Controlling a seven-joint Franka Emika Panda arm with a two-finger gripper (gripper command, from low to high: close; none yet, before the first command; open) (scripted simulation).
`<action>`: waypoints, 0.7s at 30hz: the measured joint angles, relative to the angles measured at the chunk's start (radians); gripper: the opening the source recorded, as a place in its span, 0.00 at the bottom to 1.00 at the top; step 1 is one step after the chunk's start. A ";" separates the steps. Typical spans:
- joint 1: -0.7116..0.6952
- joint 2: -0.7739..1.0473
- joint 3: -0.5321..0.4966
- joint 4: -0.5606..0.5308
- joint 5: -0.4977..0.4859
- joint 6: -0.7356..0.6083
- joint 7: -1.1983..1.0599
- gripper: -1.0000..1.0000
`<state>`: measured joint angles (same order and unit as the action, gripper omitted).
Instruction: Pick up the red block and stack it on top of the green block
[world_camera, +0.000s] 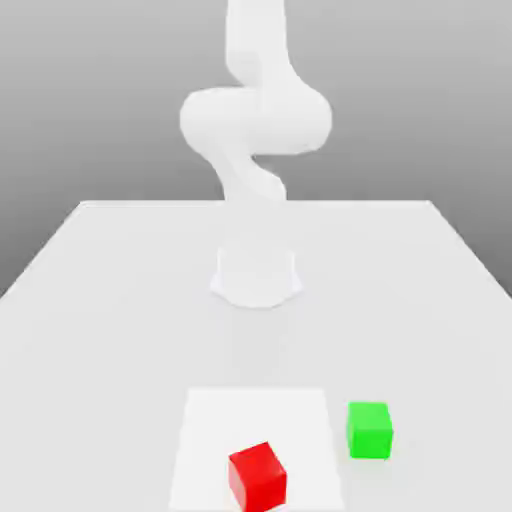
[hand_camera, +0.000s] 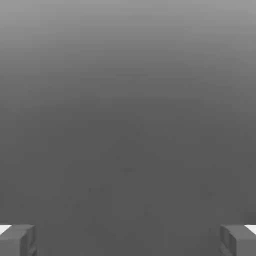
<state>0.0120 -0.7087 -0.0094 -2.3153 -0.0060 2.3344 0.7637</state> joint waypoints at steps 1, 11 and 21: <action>0.005 0.039 -0.004 -0.007 -0.002 0.015 -0.016 0.50; 0.049 0.405 -0.048 -0.068 -0.006 0.153 -0.176 0.50; 0.061 0.768 -0.059 -0.128 0.024 0.289 -0.359 0.50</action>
<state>0.0732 0.0590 -0.0680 -2.4433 0.0181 2.6236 0.4046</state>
